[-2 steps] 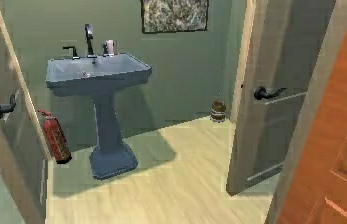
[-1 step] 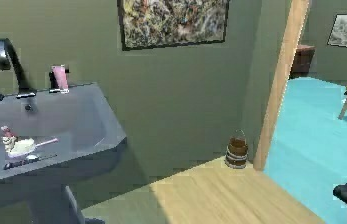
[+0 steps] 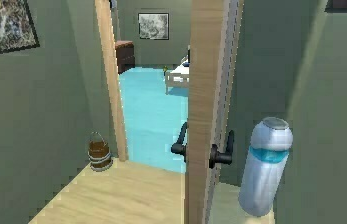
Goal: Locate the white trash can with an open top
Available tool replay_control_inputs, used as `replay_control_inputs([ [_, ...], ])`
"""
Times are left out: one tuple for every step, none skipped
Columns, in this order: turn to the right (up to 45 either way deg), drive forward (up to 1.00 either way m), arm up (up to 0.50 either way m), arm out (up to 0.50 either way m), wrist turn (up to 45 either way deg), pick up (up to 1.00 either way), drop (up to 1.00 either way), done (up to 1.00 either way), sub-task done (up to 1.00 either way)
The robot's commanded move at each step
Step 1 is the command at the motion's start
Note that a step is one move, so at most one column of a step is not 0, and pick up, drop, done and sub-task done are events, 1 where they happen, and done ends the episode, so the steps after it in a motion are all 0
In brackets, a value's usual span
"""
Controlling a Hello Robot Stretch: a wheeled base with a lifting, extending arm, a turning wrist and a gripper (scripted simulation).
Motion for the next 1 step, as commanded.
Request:
replay_control_inputs([
  [27.0,0.0,0.0,0.0,0.0,0.0,0.0,0.0,0.0],
])
